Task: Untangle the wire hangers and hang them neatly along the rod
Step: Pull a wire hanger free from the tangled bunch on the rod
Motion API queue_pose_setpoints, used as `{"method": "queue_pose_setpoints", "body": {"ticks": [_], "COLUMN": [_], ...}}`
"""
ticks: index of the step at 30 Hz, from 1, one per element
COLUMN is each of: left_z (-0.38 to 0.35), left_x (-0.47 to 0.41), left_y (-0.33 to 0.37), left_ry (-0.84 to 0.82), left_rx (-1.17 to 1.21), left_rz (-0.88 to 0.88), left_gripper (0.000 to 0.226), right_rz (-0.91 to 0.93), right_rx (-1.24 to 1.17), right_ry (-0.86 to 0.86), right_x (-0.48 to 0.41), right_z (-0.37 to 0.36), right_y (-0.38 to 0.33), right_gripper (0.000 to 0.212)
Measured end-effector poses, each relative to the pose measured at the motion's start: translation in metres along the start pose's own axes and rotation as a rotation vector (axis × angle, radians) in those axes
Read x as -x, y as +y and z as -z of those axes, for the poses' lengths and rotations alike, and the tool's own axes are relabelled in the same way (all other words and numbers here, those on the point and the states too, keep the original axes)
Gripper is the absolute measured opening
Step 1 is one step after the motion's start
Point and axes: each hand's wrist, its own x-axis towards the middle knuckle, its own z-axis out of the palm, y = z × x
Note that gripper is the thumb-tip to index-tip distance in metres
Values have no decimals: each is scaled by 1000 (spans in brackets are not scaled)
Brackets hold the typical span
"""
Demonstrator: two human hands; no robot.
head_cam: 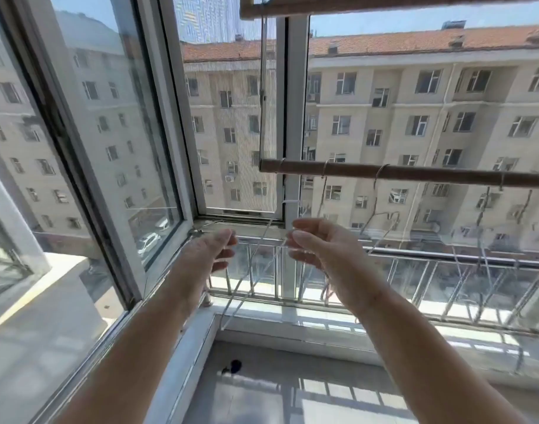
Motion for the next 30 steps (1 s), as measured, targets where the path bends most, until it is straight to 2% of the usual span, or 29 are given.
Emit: {"method": "queue_pose_setpoints", "body": {"ticks": [5, 9, 14, 19, 25, 30], "left_z": [-16, -25, -28, -28, -36, -48], "left_x": [-20, -21, -28, -37, -48, -59], "left_y": [16, 21, 23, 26, 31, 30], "left_ry": [-83, -165, -207, -253, -263, -206], "left_rx": [-59, -36, 6, 90, 264, 339], "left_rz": [104, 156, 194, 196, 233, 241], "left_gripper": [34, 35, 26, 7, 26, 23], "right_rz": [-154, -162, -135, -121, -103, -105], "right_rx": [-117, -168, -102, -38, -61, -59], "right_ry": [69, 134, 187, 216, 244, 255], "right_x": [-29, -32, -37, -43, -50, -56], "right_z": [-29, -37, -39, -42, -39, -28], "right_y": [8, 16, 19, 15, 12, 15], "right_gripper": [37, 39, 29, 13, 13, 20]}}
